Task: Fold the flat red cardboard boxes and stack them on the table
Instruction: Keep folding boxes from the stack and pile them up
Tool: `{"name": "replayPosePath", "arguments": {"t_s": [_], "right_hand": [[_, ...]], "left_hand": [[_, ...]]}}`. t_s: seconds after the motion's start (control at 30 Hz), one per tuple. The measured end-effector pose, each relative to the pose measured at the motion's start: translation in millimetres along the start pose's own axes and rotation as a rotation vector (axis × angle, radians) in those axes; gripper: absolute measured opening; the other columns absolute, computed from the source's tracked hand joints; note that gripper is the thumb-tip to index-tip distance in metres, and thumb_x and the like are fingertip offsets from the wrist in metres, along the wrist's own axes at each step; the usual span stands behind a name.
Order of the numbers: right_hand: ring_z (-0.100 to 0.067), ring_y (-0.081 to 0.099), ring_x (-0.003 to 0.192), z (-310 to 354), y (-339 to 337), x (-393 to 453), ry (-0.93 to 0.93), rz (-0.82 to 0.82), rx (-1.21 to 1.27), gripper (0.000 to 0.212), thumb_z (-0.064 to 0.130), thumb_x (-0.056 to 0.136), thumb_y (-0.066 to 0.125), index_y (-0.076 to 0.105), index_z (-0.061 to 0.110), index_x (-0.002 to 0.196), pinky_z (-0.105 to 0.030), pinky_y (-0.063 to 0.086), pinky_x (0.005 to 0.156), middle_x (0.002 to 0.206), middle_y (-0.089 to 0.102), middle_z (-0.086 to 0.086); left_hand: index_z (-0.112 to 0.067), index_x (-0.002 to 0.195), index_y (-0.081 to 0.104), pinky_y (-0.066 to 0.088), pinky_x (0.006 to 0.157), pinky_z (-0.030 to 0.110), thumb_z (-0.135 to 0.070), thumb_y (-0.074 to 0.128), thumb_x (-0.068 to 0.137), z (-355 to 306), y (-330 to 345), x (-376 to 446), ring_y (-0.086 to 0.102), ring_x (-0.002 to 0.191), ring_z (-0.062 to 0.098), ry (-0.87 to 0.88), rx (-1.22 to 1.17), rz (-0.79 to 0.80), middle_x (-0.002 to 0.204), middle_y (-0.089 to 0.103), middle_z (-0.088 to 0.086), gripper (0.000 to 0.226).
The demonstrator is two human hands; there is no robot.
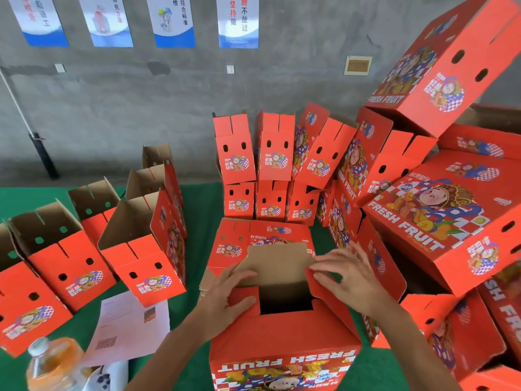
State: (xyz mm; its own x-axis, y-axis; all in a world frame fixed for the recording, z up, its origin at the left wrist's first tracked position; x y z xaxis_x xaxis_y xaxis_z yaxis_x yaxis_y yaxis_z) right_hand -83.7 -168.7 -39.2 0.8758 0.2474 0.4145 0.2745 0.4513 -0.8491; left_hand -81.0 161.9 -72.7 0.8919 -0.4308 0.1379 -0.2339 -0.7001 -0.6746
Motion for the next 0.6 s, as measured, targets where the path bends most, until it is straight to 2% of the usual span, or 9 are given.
{"name": "replayPosePath", "arguments": {"t_s": [0.07,0.13,0.23,0.3,0.4,0.43,0.47,0.53,0.6], "right_hand": [[0.003,0.051,0.127,-2,7,-4,0.073,0.096,0.180,0.027,0.040,0.094,0.072,0.063,0.050,0.117,-0.040,0.024,0.122,0.126,0.060,0.030],[0.000,0.056,0.123,4,20,-11,0.228,0.154,0.356,0.045,0.038,0.092,0.074,0.044,0.051,0.123,-0.033,0.045,0.103,0.129,0.057,0.025],[-0.002,0.048,0.135,9,37,-21,0.318,0.126,0.462,0.083,0.027,0.091,0.076,0.020,0.057,0.146,-0.033,0.039,0.111,0.144,0.050,0.015],[0.000,0.038,0.144,10,36,-21,0.253,0.126,0.450,0.086,0.022,0.095,0.073,0.022,0.058,0.153,-0.037,0.034,0.120,0.152,0.044,0.018],[-0.007,0.049,0.137,3,38,-27,0.169,0.060,0.568,0.037,0.023,0.104,0.060,0.061,0.047,0.132,-0.046,0.041,0.115,0.140,0.058,0.021],[-0.009,0.050,0.135,2,38,-30,0.181,0.062,0.625,0.031,0.025,0.106,0.052,0.070,0.043,0.125,-0.045,0.040,0.115,0.137,0.061,0.020],[-0.009,0.050,0.136,2,38,-32,0.187,0.076,0.671,0.034,0.031,0.106,0.045,0.074,0.041,0.121,-0.043,0.037,0.117,0.136,0.062,0.020],[-0.004,0.047,0.138,3,38,-34,0.203,0.132,0.684,0.042,0.053,0.104,0.037,0.073,0.044,0.122,-0.036,0.033,0.117,0.139,0.059,0.024],[0.005,0.042,0.137,3,39,-34,0.218,0.206,0.632,0.043,0.073,0.096,0.046,0.067,0.051,0.127,-0.031,0.032,0.116,0.138,0.052,0.033]], "left_hand": [[-0.057,0.144,0.034,0.035,0.121,0.034,-0.039,0.069,0.098,-1,3,1,0.028,0.140,-0.012,0.008,0.037,-0.024,0.155,0.021,-0.032,0.061],[-0.057,0.150,0.016,0.028,0.124,0.032,-0.033,0.074,0.094,-3,7,2,0.023,0.146,-0.006,0.017,0.084,-0.064,0.161,0.015,-0.027,0.085],[-0.046,0.158,-0.009,0.015,0.126,0.026,-0.027,0.079,0.091,-1,8,5,0.008,0.152,-0.006,-0.032,0.081,-0.080,0.167,-0.001,-0.024,0.112],[-0.045,0.158,0.004,0.019,0.128,0.031,-0.023,0.076,0.094,0,6,-1,0.016,0.152,-0.002,-0.016,0.113,-0.048,0.166,0.013,-0.020,0.099],[-0.047,0.137,0.054,0.027,0.124,0.034,-0.007,0.060,0.101,3,2,1,0.036,0.145,0.002,-0.058,0.013,-0.125,0.157,0.040,-0.015,0.054],[-0.037,0.126,0.072,0.028,0.124,0.036,-0.012,0.054,0.103,1,-2,-3,0.040,0.145,0.009,-0.079,-0.078,-0.009,0.159,0.043,-0.004,0.038],[-0.027,0.122,0.078,0.026,0.125,0.037,-0.029,0.044,0.101,-2,-6,-6,0.040,0.146,0.014,-0.098,-0.116,0.121,0.161,0.039,0.005,0.040],[-0.008,0.135,0.068,0.018,0.126,0.033,-0.057,0.027,0.092,-4,-5,1,0.030,0.149,0.011,-0.126,-0.110,0.142,0.162,0.030,-0.005,0.077],[-0.040,0.127,0.070,0.020,0.122,0.025,-0.065,0.039,0.101,-4,4,5,0.028,0.149,-0.003,-0.102,-0.014,0.072,0.159,0.038,-0.026,0.048]]}}
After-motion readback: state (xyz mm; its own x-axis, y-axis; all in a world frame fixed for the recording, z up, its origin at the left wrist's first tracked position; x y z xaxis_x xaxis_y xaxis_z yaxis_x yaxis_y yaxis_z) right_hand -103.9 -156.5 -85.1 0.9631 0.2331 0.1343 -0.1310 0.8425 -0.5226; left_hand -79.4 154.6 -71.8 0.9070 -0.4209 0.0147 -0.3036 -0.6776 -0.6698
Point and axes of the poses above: each hand's wrist, its own x-axis towards the middle knuckle, its own y-axis out of the palm, z = x × y, the point moved 1 cm from there along x, towards the middle knuckle
